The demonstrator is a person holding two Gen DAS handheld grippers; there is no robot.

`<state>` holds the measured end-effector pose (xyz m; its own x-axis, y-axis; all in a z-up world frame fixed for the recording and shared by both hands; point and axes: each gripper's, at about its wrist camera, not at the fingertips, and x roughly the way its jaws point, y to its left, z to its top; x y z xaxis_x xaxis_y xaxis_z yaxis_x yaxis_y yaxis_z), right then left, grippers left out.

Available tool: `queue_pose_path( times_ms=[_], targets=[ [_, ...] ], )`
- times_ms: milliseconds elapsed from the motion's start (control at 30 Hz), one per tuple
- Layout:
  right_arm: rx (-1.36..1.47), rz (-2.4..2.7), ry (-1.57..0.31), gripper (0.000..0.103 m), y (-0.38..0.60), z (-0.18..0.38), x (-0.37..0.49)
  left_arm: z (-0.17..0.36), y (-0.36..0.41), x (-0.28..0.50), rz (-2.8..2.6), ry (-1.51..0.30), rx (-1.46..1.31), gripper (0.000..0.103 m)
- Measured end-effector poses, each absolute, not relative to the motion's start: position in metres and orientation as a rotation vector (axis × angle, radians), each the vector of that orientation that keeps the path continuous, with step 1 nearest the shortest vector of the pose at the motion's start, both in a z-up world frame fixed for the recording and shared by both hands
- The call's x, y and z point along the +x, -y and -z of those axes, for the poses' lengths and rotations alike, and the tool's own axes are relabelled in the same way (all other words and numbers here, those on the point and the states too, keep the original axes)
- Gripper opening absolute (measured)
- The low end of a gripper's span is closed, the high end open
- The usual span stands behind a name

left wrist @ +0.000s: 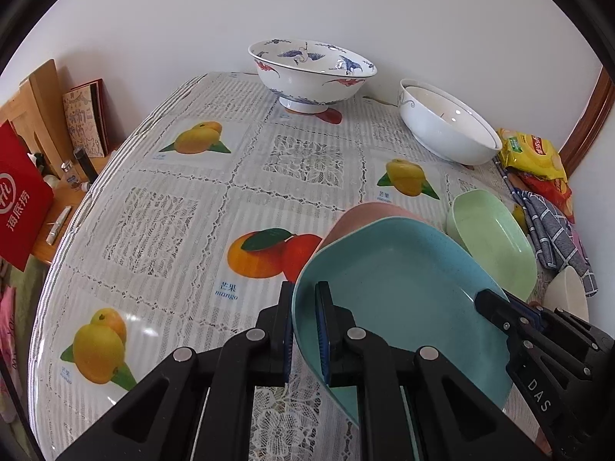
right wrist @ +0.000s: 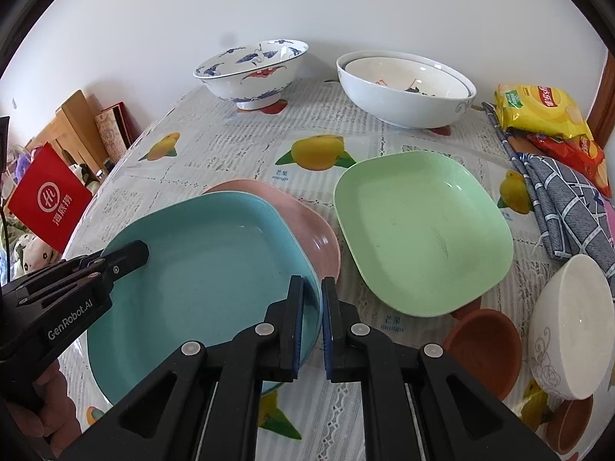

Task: Organize plates and bowls

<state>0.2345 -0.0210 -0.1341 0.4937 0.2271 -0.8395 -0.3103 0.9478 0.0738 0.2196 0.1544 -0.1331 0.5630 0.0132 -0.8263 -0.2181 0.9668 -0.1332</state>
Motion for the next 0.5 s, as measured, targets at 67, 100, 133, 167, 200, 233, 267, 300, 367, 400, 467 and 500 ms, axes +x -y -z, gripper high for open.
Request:
queue_pose_path(
  times_ms=[67,100,133,167,200,233,267,300,367,400,467,500],
  targets=[
    [-0.111,-0.327,-0.995,0.010,0.018,0.138,0.241,0.136,-0.155,0.224,-0.144,-0.969,-0.229,0.011],
    [-0.120,-0.329,-0.993,0.010,0.017,0.140,0.244,0.137,-0.155,0.225,-0.147,-0.972,-0.233,0.011],
    [-0.125,-0.331,-0.991,0.010,0.016,0.142,0.248,0.138,-0.156,0.227,-0.151,-0.974,-0.235,0.011],
    [-0.127,-0.332,-0.992,0.010,0.015,0.143,0.251,0.139,-0.155,0.228,-0.157,-0.974,-0.230,0.011],
    [-0.130,-0.334,-0.990,0.010,0.014,0.145,0.253,0.141,-0.155,0.229,-0.160,-0.974,-0.224,0.011],
    [-0.134,-0.339,-0.989,0.011,0.013,0.146,0.256,0.142,-0.156,0.230,-0.162,-0.975,-0.224,0.011],
    [-0.137,-0.341,-0.989,0.011,0.012,0.147,0.259,0.143,-0.157,0.230,-0.163,-0.977,-0.228,0.012],
    [-0.139,-0.343,-0.988,0.011,0.011,0.147,0.261,0.144,-0.157,0.231,-0.163,-0.978,-0.232,0.012],
    [-0.147,-0.345,-0.977,0.011,0.009,0.149,0.264,0.145,-0.158,0.232,-0.163,-0.976,-0.233,0.012],
    [-0.154,-0.346,-0.972,0.012,0.008,0.149,0.265,0.146,-0.158,0.232,-0.161,-0.976,-0.232,0.012],
    [-0.163,-0.348,-0.965,0.012,0.007,0.150,0.265,0.146,-0.159,0.232,-0.156,-0.978,-0.236,0.012],
    [-0.165,-0.350,-0.962,0.013,0.007,0.150,0.265,0.146,-0.159,0.232,-0.154,-0.979,-0.235,0.012]
  ],
)
